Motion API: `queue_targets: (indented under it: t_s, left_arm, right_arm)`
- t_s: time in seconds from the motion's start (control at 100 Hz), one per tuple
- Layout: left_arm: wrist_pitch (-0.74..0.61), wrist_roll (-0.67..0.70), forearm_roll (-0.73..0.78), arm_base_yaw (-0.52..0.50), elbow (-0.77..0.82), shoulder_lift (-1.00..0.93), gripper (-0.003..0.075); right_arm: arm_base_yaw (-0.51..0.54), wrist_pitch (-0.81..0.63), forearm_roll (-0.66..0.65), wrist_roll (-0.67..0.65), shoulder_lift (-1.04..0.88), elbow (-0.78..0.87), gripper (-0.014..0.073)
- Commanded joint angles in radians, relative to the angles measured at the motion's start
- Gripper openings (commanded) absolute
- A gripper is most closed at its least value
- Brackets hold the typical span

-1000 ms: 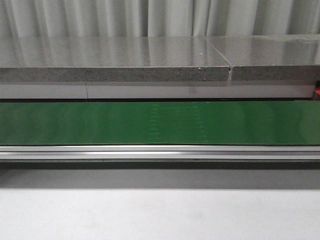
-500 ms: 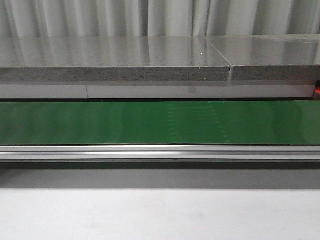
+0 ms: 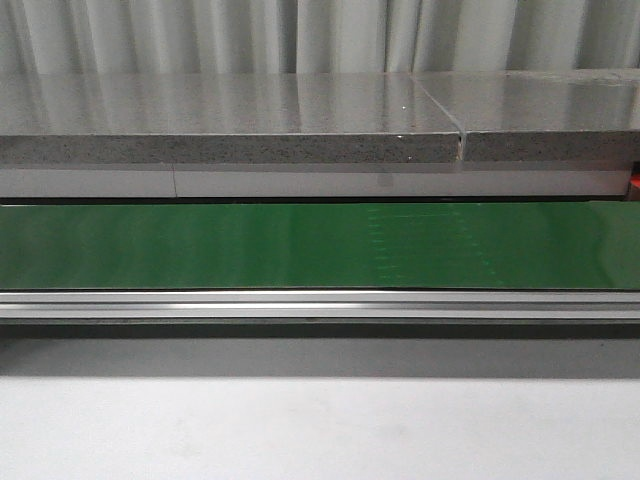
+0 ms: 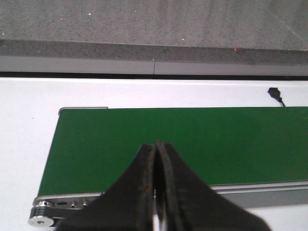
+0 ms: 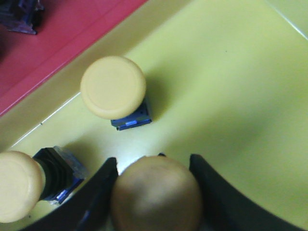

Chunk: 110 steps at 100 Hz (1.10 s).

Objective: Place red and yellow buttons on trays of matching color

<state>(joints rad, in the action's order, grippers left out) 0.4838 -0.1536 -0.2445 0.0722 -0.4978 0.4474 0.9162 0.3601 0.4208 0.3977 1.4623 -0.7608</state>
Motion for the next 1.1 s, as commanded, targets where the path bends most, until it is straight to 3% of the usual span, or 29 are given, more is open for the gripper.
queue_targets:
  t_s: [0.0,1.09]
  left_arm:
    - [-0.074,0.0,-0.016,0.007,-0.028,0.003,-0.0019]
    - [-0.074,0.0,-0.016,0.007,-0.028,0.003,-0.0019]
  right_arm:
    - [0.004,-0.056,0.013,0.001,-0.011,-0.02,0.0141]
    - [0.003,-0.077,0.043,0.001,0.053,-0.02,0.0146]
